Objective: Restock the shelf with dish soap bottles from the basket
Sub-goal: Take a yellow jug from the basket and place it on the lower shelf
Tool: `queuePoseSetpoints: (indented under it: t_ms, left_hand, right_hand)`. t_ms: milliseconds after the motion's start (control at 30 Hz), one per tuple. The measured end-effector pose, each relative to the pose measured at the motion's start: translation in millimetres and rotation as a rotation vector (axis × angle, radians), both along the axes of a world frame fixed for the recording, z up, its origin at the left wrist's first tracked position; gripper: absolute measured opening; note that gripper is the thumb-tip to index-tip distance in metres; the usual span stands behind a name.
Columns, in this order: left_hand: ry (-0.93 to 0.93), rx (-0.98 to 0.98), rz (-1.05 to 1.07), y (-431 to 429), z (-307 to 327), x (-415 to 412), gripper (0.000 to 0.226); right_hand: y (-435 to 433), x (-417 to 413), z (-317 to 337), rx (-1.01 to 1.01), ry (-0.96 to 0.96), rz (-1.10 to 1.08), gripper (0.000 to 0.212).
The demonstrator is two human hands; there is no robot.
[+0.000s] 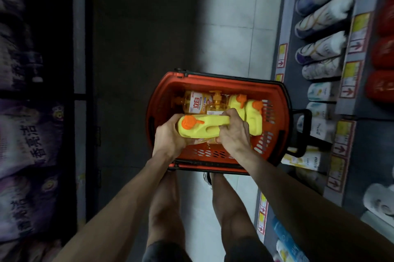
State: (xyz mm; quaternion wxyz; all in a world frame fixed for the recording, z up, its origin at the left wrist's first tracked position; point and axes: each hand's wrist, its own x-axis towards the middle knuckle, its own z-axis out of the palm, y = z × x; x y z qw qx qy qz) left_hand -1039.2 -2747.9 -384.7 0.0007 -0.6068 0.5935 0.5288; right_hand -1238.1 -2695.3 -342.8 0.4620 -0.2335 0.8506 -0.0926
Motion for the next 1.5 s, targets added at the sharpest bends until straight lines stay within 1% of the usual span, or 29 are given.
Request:
queuePoseSetpoints:
  t_ms: [67, 200, 300, 467, 600, 767, 833, 900, 967, 1033, 1167, 1267, 1333, 1433, 1500]
  left_hand:
    - [0.005, -0.009, -0.006, -5.6, 28.0, -0.7, 0.084]
    - [0.003, -0.041, -0.076, -27.0, 88.8, 0.7, 0.075]
    - [0.036, -0.074, -0.088, -39.2, 139.7, 4.2, 0.075]
    - [0.138, -0.186, -0.066, -51.2, 234.3, 7.2, 0.073]
    - [0.230, -0.258, -0.024, -58.0, 313.3, 9.5, 0.076]
    - [0.314, -0.381, 0.006, -59.3, 407.4, 15.6, 0.070]
    - [0.350, -0.440, 0.020, -60.1, 442.3, 16.9, 0.069]
    - [0.382, -0.510, 0.032, -61.6, 475.6, 15.3, 0.070]
    - [0.408, -0.582, 0.050, -63.1, 507.5, 11.5, 0.068]
    - [0.435, -0.638, 0.085, -64.5, 538.0, 7.3, 0.069]
    - [0.509, -0.693, 0.196, -64.9, 587.4, 2.2, 0.073]
    - [0.603, -0.682, 0.294, -63.4, 614.0, -1.3, 0.073]
    - [0.671, -0.663, 0.348, -61.2, 628.1, -4.2, 0.074]
    - [0.783, -0.610, 0.447, -59.3, 643.1, -7.2, 0.076]
    - [0.837, -0.569, 0.509, -58.0, 649.9, -8.2, 0.077]
  right_hand:
    - [-5.4, -4.5, 30.8, -0.023, 0.013, 0.038, 0.041]
    - [-20.1, -12.9, 100.1, -0.112, 0.037, 0.198, 0.035]
    - [-27.6, -17.7, 154.3, -0.178, 0.040, 0.294, 0.035]
    - [-33.0, -23.3, 246.1, -0.317, 0.066, 0.373, 0.028]
    - [-43.8, -26.7, 320.8, -0.436, 0.133, 0.453, 0.023]
    - [-53.9, -33.9, 410.2, -0.581, 0.211, 0.557, 0.026]
    - [-56.1, -38.5, 440.6, -0.653, 0.194, 0.558, 0.026]
    - [-59.3, -44.7, 467.7, -0.729, 0.165, 0.539, 0.022]
    - [-63.3, -50.8, 493.2, -0.833, 0.118, 0.512, 0.020]
    - [-67.0, -55.7, 517.5, -0.942, 0.017, 0.469, 0.026]
    - [-74.5, -62.9, 555.7, -1.050, -0.199, 0.383, 0.045]
    - [-81.6, -63.4, 577.0, -1.059, -0.413, 0.316, 0.068]
    - [-84.8, -61.5, 587.2, -1.044, -0.528, 0.303, 0.076]
    - [-86.5, -54.3, 591.6, -1.000, -0.658, 0.340, 0.077]
    - [-87.2, -46.1, 587.2, -0.953, -0.748, 0.403, 0.072]
